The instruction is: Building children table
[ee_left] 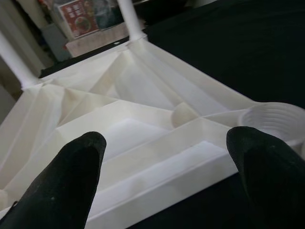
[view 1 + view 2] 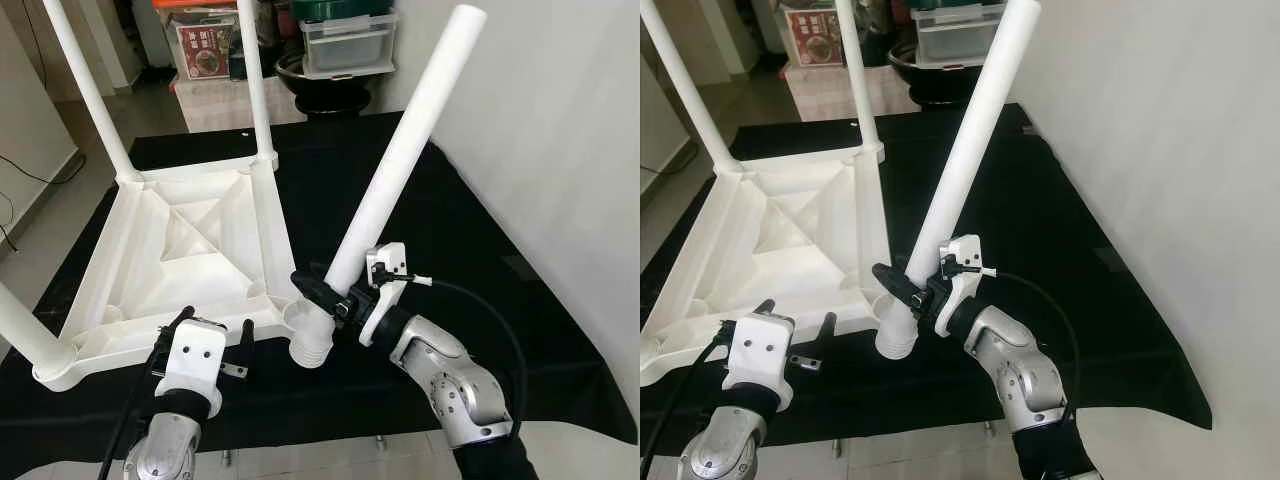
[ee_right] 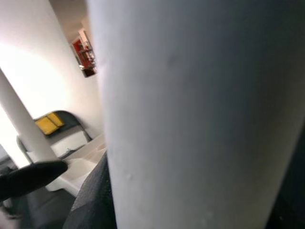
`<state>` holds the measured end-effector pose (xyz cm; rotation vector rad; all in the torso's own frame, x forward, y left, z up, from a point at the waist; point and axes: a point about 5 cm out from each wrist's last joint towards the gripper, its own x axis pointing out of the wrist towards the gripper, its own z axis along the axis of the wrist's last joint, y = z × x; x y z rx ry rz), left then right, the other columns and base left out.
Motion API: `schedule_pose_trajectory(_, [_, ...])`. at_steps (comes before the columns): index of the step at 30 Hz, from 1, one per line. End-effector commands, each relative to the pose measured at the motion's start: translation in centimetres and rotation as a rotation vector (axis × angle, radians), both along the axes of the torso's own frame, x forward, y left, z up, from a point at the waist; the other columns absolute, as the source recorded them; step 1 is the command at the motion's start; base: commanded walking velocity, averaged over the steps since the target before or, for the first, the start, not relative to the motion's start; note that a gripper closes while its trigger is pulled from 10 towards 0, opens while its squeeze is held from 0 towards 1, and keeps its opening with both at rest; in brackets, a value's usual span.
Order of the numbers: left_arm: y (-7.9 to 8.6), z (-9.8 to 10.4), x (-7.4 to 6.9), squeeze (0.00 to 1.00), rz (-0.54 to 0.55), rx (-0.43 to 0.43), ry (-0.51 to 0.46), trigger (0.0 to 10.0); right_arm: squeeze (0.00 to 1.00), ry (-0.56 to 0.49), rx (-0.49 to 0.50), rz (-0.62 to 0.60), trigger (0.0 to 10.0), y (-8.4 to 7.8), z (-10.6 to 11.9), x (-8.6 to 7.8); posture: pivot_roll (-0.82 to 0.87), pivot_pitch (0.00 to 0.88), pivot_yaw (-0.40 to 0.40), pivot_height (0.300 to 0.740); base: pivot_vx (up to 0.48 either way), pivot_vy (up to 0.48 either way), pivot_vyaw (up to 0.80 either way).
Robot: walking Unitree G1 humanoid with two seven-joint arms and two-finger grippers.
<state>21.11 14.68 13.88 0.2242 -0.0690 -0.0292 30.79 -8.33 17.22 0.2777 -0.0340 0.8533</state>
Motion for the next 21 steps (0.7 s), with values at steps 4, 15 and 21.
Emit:
schedule_pose_trajectory(4, [-0.1, 0.0, -0.4, 0.0, -0.018, 0.025, 0.016, 10.0, 0.0, -0.084, 0.004, -0.027, 10.0, -0.3, 2.1, 0.7, -0.05, 0.074, 0.034, 0.74, 0.0, 0.0, 0.0])
schedule_pose_trajectory(15, [-0.7, 0.6, -2.3, 0.0, -0.059, 0.015, 0.039, 10.0, 0.0, -0.215, -0.081, -0.212, 10.0, -1.1, 8.1, 6.0, -0.02, 0.154, 0.022, 0.74, 0.0, 0.0, 0.0])
schedule_pose_trajectory(21, [-0.9, 0.7, -2.8, 0.0, -0.058, 0.016, 0.046, 10.0, 0.0, -0.225, -0.107, -0.312, 10.0, -1.5, 9.2, 7.2, -0.02, 0.181, 0.022, 0.74, 0.0, 0.0, 0.0])
